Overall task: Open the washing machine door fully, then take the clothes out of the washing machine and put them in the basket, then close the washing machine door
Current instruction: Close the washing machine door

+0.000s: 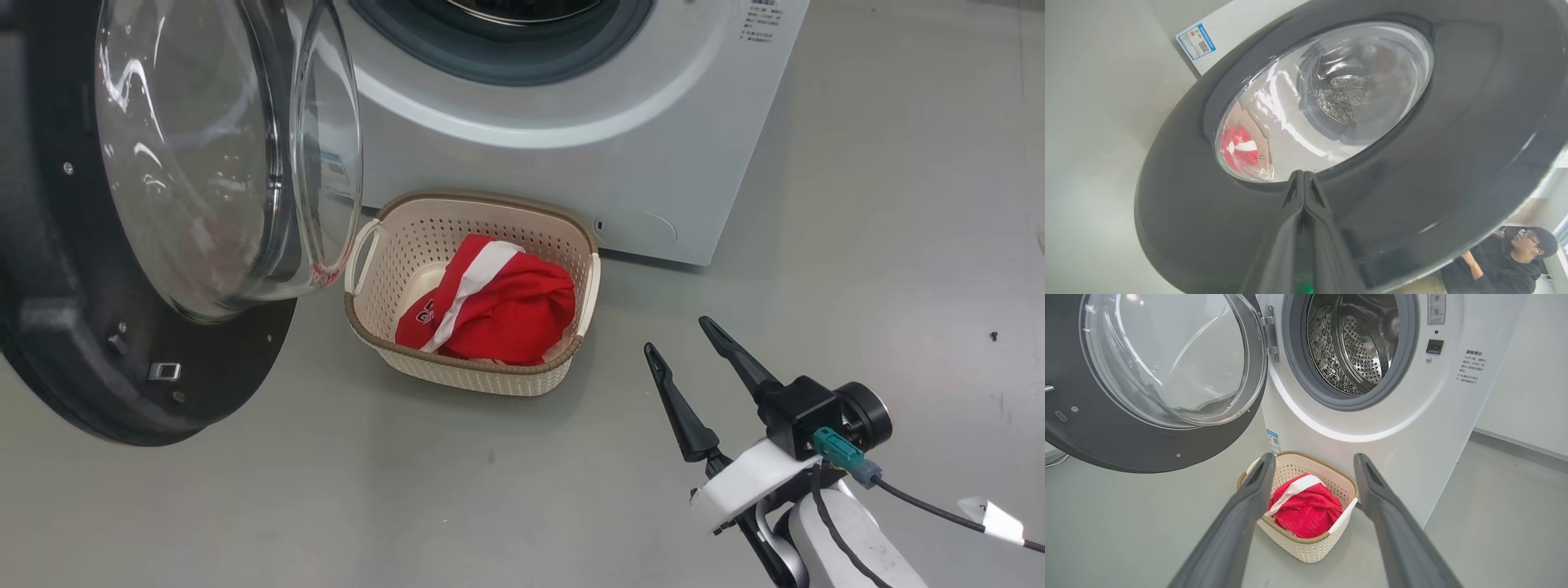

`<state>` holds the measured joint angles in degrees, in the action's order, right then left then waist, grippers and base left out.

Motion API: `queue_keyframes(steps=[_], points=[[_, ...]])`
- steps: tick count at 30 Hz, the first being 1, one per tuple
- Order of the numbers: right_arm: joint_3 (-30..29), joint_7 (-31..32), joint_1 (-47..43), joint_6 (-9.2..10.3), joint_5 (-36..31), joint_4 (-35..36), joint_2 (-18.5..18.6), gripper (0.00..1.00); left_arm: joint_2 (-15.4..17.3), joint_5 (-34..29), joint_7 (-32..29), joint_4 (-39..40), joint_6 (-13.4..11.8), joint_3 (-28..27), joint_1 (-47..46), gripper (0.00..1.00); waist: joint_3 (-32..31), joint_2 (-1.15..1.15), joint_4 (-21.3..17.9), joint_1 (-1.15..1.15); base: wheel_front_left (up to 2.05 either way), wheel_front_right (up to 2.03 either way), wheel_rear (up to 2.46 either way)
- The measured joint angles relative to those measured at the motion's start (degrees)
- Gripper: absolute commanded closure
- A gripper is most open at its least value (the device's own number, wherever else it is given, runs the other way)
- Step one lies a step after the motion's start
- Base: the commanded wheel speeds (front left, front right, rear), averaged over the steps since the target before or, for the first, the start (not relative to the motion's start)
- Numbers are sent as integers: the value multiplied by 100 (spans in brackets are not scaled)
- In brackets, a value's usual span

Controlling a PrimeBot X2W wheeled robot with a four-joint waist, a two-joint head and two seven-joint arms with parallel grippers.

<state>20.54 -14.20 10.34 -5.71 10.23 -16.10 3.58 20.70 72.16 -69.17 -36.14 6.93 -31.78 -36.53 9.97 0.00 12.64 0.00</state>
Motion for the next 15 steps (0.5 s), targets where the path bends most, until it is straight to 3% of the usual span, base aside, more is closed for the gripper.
queue_keyframes(steps=[5,15], points=[[-23,0,-88,0,27,-5,-3,0,8,-425,935,985,0,133,566,100,-87,0,5,0,0,0,0],[55,-9,-132,-1,32,-2,-12,0,248,-1581,2799,2655,0,1020,2034,100,-207,0,47,0,0,0,0]])
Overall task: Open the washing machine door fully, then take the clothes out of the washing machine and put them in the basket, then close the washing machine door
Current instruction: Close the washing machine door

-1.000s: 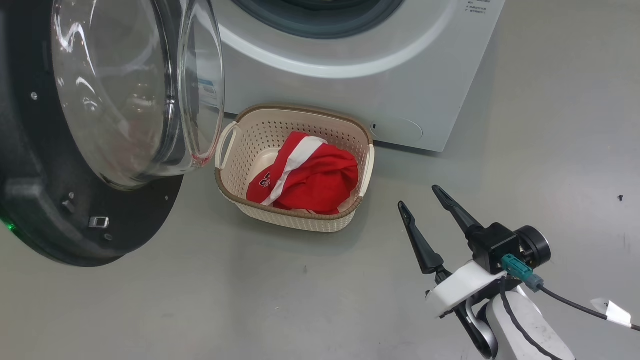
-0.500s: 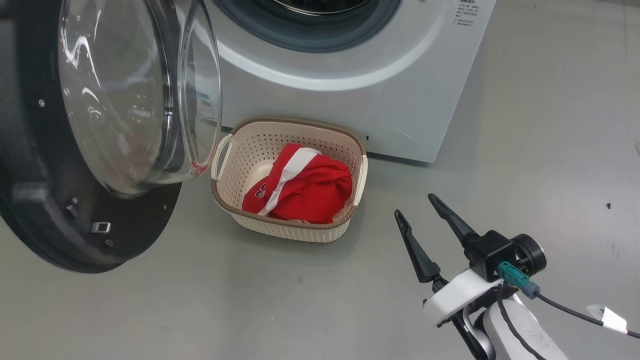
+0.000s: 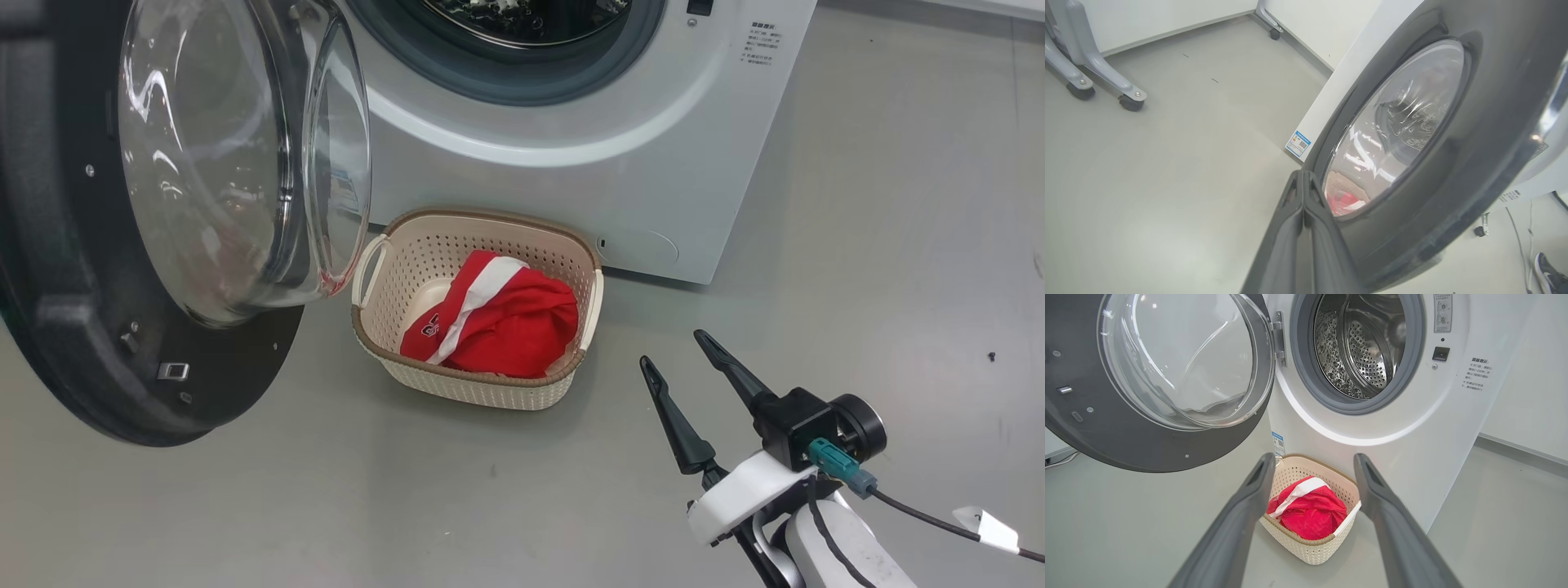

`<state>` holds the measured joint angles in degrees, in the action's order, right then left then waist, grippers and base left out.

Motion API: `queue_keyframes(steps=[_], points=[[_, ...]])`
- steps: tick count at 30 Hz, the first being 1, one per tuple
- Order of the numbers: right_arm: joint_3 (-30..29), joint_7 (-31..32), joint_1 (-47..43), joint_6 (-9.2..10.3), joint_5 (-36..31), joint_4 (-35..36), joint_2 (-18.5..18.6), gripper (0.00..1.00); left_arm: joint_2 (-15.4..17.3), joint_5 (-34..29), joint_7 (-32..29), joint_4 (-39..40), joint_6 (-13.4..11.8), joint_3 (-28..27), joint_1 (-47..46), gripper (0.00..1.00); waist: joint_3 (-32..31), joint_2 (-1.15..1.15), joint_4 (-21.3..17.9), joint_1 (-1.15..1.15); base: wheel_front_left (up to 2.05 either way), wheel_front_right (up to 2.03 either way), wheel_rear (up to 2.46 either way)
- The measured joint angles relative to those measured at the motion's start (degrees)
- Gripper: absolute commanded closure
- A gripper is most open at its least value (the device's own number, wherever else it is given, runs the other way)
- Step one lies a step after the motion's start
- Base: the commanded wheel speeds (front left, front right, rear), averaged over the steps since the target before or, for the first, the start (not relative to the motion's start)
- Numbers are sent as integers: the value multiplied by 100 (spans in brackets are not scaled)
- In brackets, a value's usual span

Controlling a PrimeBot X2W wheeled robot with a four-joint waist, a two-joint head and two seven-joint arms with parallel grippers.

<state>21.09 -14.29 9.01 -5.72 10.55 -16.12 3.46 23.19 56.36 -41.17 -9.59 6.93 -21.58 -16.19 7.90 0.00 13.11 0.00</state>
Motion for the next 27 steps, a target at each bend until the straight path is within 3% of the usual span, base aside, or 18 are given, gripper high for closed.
queue_keyframes(steps=[9,15,27], points=[[-1,-16,-17,0,9,3,-3,0,122,-923,1800,667,1,712,913,100,-9,0,-11,0,0,0,0],[-2,-16,-35,0,44,4,-4,0,77,-1270,2860,689,2,1084,1356,100,-37,0,-19,0,0,0,0],[-2,-16,-88,0,47,7,-5,0,-3,-1663,4331,505,20,1412,1707,100,-57,0,-26,0,0,0,0]])
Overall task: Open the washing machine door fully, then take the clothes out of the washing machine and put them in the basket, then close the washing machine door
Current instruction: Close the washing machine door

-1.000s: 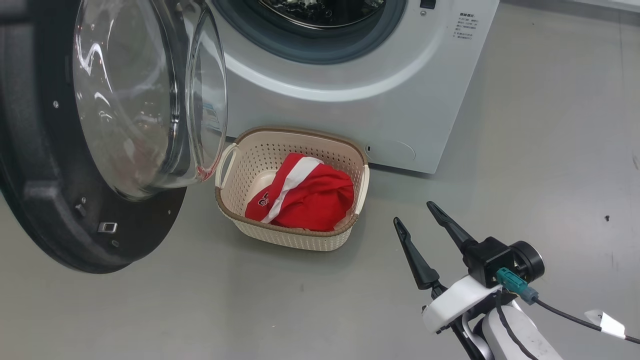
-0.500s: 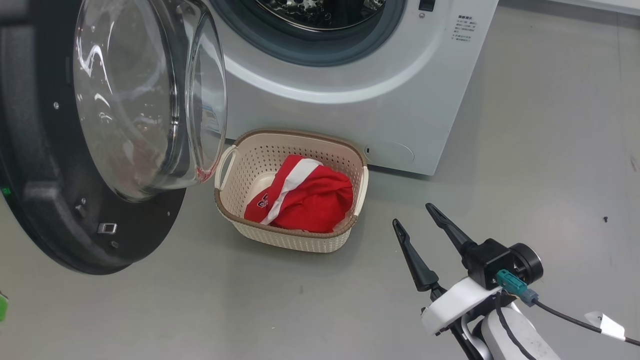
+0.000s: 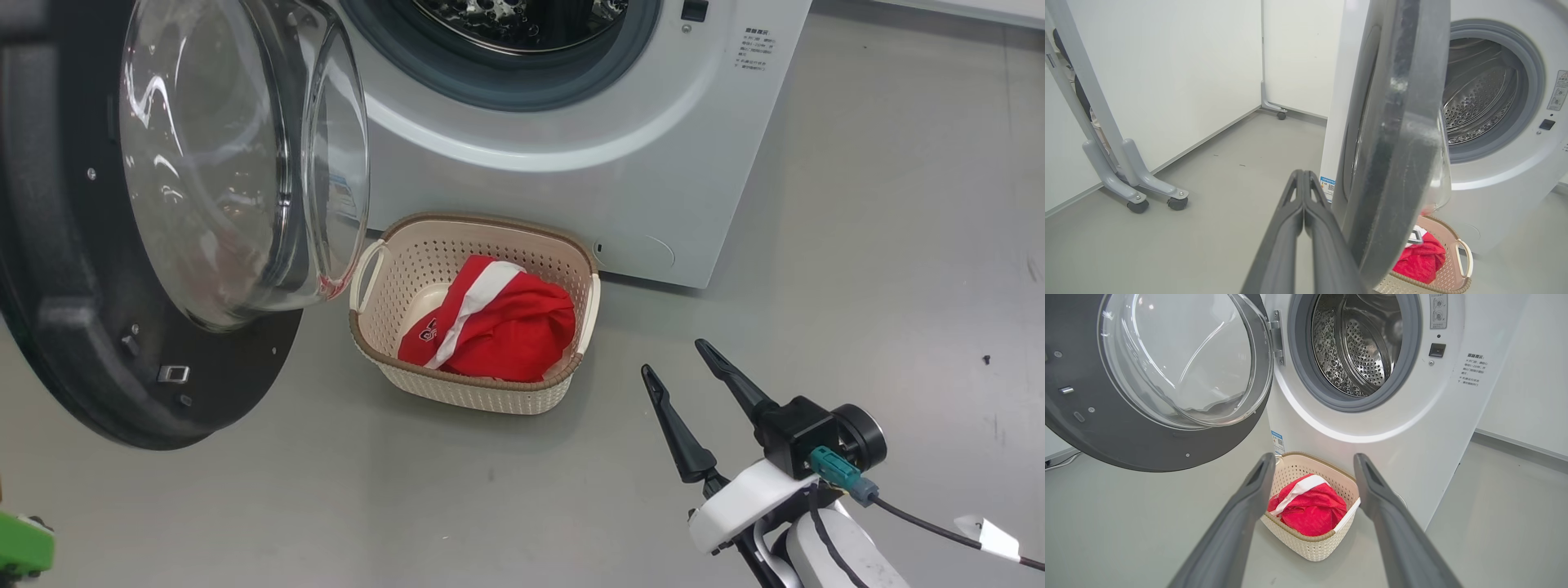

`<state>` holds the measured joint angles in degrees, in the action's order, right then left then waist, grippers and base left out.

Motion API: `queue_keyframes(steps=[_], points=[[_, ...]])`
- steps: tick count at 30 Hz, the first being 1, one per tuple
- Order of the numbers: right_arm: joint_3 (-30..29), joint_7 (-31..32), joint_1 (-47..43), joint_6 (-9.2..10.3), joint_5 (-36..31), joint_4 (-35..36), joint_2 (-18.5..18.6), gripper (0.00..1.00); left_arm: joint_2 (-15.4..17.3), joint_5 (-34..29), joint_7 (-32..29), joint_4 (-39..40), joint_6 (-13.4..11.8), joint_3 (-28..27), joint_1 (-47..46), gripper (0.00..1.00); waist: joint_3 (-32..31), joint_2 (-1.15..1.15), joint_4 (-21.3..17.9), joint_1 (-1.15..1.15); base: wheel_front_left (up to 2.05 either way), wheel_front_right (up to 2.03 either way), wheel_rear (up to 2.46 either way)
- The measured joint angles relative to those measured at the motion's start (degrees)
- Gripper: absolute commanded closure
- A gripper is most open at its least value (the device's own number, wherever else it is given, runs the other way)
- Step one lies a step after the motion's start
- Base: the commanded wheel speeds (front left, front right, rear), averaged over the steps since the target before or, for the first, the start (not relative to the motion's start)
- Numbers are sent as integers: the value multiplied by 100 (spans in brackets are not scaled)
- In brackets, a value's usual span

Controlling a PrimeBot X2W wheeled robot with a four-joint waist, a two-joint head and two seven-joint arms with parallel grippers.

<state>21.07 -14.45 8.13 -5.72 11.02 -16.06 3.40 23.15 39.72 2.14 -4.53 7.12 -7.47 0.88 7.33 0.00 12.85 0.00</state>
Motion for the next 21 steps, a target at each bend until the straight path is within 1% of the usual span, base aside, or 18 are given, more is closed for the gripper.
queue_keyframes(steps=[3,4,5,6,7,8,13,21], points=[[0,0,-17,0,5,0,-1,0,-14,-19,245,-86,0,22,72,100,0,0,-4,0,0,0,0],[0,0,-17,0,5,0,-2,0,-18,-19,311,-113,0,31,86,91,0,0,-6,0,0,0,0],[0,0,-18,0,5,0,-2,0,-21,-19,380,-142,0,45,94,58,1,0,-7,0,0,0,0],[-1,0,-18,0,5,1,-2,0,-29,-19,452,-170,1,56,96,29,2,0,-9,0,0,0,0],[-1,0,-19,0,5,1,-3,0,-34,-19,513,-197,1,73,96,2,4,0,-10,0,0,0,0],[-1,0,-21,0,5,1,-3,0,-37,-19,559,-223,1,92,97,0,4,0,-11,0,0,0,0],[-1,0,-24,0,7,9,-7,0,-179,-1,839,-399,1,13,101,0,10,0,-18,0,0,0,0],[1,0,-26,1,14,25,-9,0,-180,-1,988,-535,7,137,122,0,21,0,-32,0,0,0,0]])
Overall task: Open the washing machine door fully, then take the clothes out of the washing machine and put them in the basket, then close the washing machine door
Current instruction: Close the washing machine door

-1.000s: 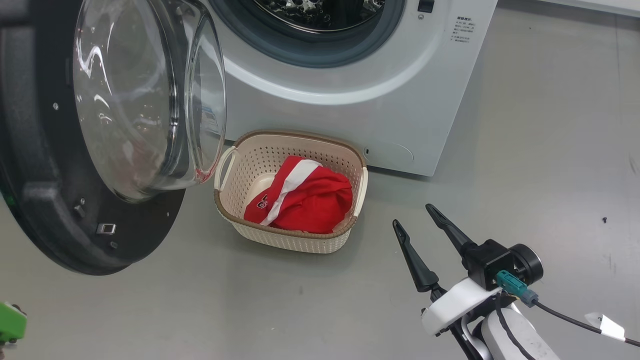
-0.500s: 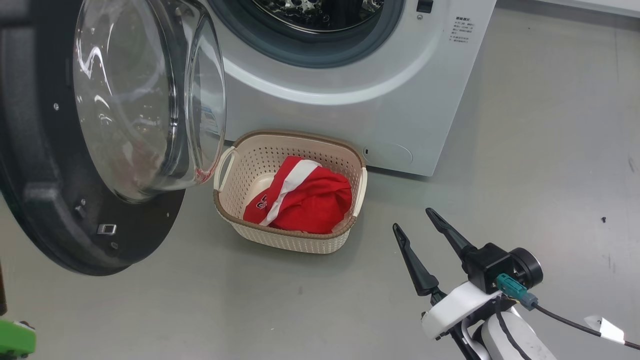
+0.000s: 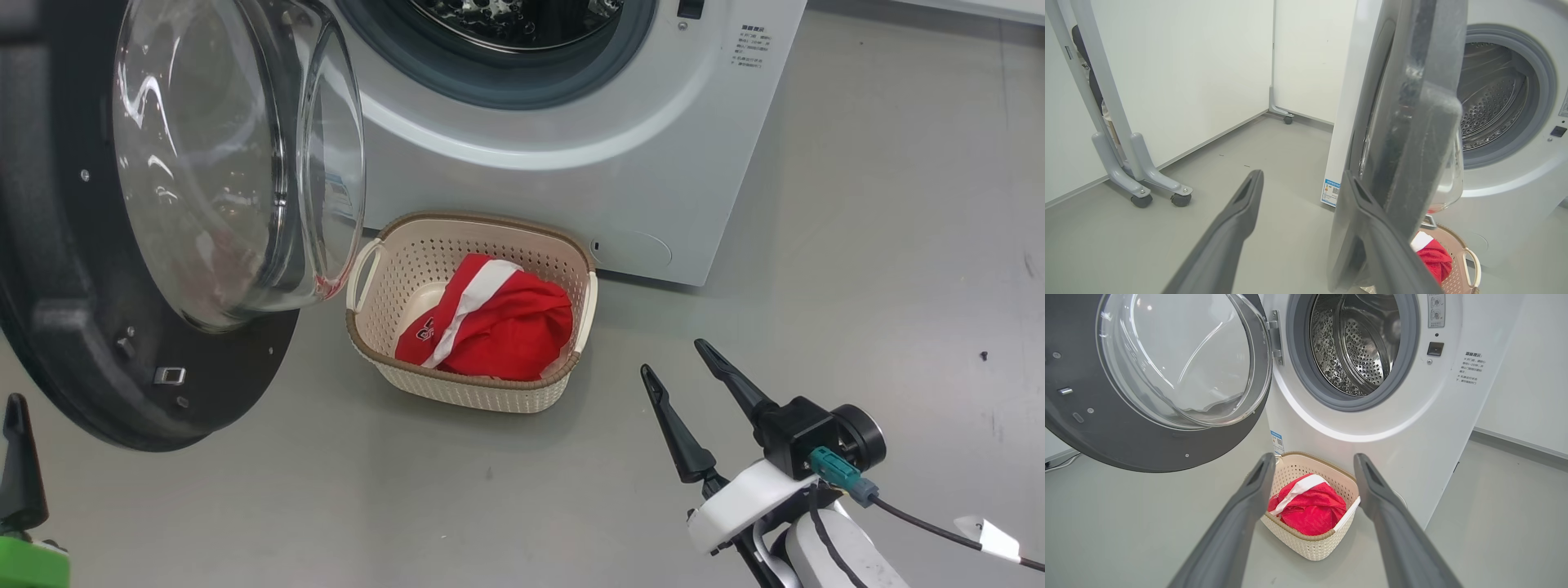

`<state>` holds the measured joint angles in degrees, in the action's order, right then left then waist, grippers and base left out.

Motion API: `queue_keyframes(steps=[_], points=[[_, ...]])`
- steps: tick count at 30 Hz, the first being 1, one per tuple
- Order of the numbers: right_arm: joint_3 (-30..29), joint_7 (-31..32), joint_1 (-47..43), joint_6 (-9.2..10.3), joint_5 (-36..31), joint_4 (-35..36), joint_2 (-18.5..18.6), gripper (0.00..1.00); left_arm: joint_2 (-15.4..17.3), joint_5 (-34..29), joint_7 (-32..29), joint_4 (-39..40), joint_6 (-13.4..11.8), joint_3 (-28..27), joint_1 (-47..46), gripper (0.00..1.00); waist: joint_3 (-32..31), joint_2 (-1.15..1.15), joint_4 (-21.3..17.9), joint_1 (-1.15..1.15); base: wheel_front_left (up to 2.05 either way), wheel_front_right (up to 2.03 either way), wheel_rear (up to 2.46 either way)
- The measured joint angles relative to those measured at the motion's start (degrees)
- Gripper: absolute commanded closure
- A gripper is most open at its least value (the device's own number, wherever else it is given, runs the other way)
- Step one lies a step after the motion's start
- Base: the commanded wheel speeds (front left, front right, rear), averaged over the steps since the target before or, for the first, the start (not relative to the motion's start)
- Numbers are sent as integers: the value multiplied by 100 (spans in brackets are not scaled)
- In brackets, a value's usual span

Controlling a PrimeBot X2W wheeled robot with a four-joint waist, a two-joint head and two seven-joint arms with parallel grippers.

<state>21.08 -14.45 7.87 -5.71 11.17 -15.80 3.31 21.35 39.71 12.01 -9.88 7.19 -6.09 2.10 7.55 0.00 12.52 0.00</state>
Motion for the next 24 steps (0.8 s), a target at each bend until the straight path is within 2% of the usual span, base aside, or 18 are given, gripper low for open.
queue_keyframes(steps=[24], points=[[-2,0,-5,31,1,27,-2,0,27,3,125,-322,0,119,-2,0,29,0,15,0,0,0,0]])
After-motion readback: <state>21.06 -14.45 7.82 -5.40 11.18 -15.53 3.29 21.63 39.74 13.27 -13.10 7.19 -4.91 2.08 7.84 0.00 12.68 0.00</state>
